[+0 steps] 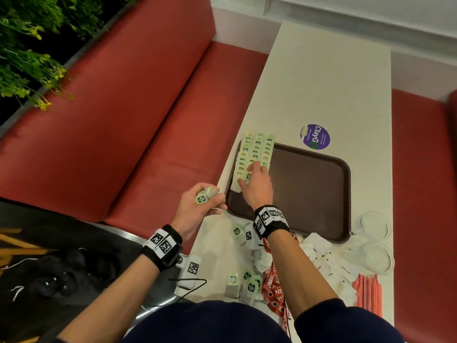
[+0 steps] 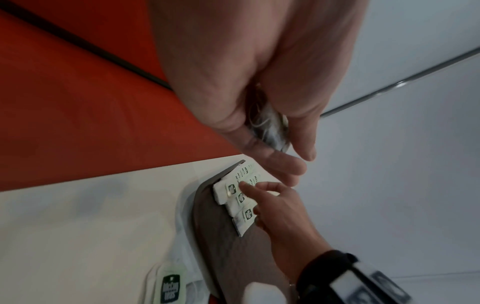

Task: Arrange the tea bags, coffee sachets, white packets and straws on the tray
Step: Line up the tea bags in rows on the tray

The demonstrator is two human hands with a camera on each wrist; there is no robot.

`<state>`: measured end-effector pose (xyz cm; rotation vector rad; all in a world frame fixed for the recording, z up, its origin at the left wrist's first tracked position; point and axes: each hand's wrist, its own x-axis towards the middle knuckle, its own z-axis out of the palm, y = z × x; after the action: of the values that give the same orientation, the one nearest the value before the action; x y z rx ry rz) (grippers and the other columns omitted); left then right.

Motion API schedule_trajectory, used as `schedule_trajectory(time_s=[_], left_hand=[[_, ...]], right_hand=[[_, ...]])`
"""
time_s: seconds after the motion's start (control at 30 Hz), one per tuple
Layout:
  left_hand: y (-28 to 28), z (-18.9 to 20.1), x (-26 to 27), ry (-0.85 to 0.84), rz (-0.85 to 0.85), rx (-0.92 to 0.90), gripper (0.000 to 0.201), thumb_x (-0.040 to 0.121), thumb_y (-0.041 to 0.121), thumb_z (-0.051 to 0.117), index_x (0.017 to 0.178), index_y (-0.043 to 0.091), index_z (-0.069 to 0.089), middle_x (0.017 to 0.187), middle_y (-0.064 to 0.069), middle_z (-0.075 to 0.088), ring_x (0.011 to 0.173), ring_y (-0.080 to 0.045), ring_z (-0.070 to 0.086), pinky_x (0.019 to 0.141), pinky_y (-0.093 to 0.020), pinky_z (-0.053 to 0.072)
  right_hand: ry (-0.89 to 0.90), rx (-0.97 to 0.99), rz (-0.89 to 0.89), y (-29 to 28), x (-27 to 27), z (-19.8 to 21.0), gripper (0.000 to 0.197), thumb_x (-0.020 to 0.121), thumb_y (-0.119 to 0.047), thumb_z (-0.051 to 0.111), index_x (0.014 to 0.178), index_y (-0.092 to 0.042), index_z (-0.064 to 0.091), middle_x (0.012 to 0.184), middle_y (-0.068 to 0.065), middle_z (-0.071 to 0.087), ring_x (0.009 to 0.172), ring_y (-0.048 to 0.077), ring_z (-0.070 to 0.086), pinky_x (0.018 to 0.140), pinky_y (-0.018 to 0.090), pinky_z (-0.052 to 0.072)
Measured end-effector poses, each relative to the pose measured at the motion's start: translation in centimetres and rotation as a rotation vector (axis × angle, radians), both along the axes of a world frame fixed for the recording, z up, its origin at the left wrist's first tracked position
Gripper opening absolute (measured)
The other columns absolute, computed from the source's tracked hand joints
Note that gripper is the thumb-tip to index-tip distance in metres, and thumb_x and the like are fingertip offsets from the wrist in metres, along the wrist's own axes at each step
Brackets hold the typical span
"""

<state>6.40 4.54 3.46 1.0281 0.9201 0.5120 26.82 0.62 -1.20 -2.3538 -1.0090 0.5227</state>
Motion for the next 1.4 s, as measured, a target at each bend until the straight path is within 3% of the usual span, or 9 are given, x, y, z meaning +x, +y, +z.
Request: schedule_trajectory(time_s=[0.13,0.33,0.53,0.67,0.77,0.87,1.03,1.2,1.4], left_hand=[[0.5,0.5,0.3,0.04,-0.045,0.049,0.037,0.091,0.012,0.085,0.116,-0.003,0.062,0.1,-0.03,0.076,0.084,-0.04,0.078,0.065,-0.028,0.062],[0.9,0.8,1.2,0.076,-0.126,0.102,0.03,0.092,0.004,0.083,0.111,-0.004,0.06,0.095,-0.027,0.077,0.076,-0.04,0.077,0.059,-0.028,0.061],[0.7,1.2,1.5,0.081,-0.18,0.155,0.036,0.087,0.002,0.087,0.107,-0.001,0.058,0.093,-0.02,0.078,0.076,-0.041,0.078,0.061,-0.03,0.062],[0.4,1.6,1.4,0.012,-0.158,0.159,0.024,0.095,0.011,0.081,0.1,0.003,0.059,0.092,-0.02,0.076,0.075,-0.037,0.074,0.062,-0.031,0.06],[0.4,1.5,1.3,0.003,-0.127,0.186,0.024,0.101,0.018,0.075,0.107,-0.003,0.063,0.094,-0.026,0.072,0.073,-0.035,0.071,0.062,-0.032,0.058],[0.5,1.4,1.5,0.022,-0.102,0.196,0.019,0.103,0.017,0.074,0.108,0.0,0.069,0.088,-0.017,0.07,0.072,-0.031,0.069,0.062,-0.03,0.057],[0.5,2.1,2.2,0.027,-0.173,0.169,0.02,0.105,0.028,0.071,0.099,0.008,0.071,0.084,-0.012,0.065,0.068,-0.029,0.061,0.058,-0.031,0.049],[0.9,3.2,3.6,0.068,-0.213,0.264,0.03,0.104,0.037,0.072,0.097,0.008,0.072,0.071,-0.014,0.063,0.063,-0.027,0.053,0.06,-0.035,0.044],[1.9,4.2,3.9,0.257,-0.269,0.537,0.016,0.102,0.033,0.075,0.089,0.024,0.072,0.065,-0.001,0.069,0.052,-0.012,0.057,0.058,-0.026,0.048]], right_hand=[[0.329,0.249,0.062,-0.7,-1.0,3.5,0.017,0.1,-0.039,0.075,0.103,-0.025,0.066,0.09,-0.004,0.07,0.079,0.007,0.064,0.074,0.028,0.049],[0.565,0.188,0.346,-3.2,-2.7,7.4,0.022,0.091,-0.045,0.086,0.096,-0.028,0.072,0.095,0.0,0.074,0.081,0.025,0.07,0.076,0.033,0.057],[0.678,0.272,0.245,-4.9,-2.0,7.3,0.023,0.097,-0.026,0.082,0.095,-0.01,0.066,0.092,0.011,0.076,0.083,0.043,0.072,0.075,0.051,0.059],[0.724,0.365,0.122,-6.0,-1.6,7.0,0.028,0.099,-0.022,0.082,0.096,-0.003,0.061,0.098,0.013,0.076,0.078,0.022,0.072,0.075,0.035,0.06],[0.769,0.419,0.056,-6.7,-1.7,6.4,0.026,0.097,-0.017,0.083,0.101,-0.006,0.061,0.098,0.01,0.074,0.083,0.025,0.073,0.078,0.04,0.063],[0.608,0.466,-0.033,-7.0,-2.3,6.4,0.023,0.092,-0.019,0.087,0.104,-0.018,0.068,0.1,-0.002,0.077,0.093,0.018,0.075,0.085,0.036,0.063],[-0.081,0.621,0.053,-7.2,-3.1,6.4,0.016,0.094,-0.011,0.082,0.105,-0.017,0.072,0.102,-0.008,0.073,0.093,0.011,0.068,0.081,0.019,0.053],[-0.451,0.638,0.315,-7.6,-3.6,6.0,0.009,0.094,-0.001,0.075,0.1,-0.006,0.071,0.101,0.003,0.072,0.094,0.023,0.059,0.083,0.031,0.052],[-0.165,0.642,0.128,-7.7,-3.6,5.7,0.019,0.094,-0.023,0.085,0.099,-0.013,0.07,0.107,-0.002,0.065,0.1,0.015,0.061,0.088,0.022,0.049]])
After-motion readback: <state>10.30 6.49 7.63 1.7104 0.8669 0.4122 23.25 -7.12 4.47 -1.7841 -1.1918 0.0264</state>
